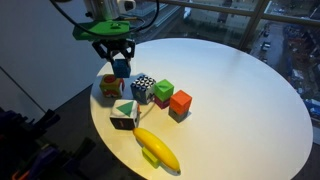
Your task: Move the blue block to the block on the left
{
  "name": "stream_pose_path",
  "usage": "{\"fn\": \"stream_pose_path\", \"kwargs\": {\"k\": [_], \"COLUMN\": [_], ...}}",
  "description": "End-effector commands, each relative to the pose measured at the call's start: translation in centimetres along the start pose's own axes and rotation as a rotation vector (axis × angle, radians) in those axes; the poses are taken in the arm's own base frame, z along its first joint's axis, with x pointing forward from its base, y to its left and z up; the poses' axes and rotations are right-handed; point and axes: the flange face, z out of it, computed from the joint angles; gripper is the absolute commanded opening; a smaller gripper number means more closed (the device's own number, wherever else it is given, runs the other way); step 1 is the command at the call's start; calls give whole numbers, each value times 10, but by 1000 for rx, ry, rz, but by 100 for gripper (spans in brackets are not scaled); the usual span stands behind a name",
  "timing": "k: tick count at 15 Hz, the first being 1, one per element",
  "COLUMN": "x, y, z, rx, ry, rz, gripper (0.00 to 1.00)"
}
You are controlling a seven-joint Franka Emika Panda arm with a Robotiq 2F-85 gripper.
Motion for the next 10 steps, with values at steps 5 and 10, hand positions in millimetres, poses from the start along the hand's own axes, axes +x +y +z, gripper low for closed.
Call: {"fn": "stream_pose_path", "kwargs": {"k": [5, 10], "x": [2, 0], "y": [-29, -41], "z": [-9, -5], "rx": [30, 51], "ry": [-71, -66], "rz": [-3, -30], "gripper": [30, 30]}}
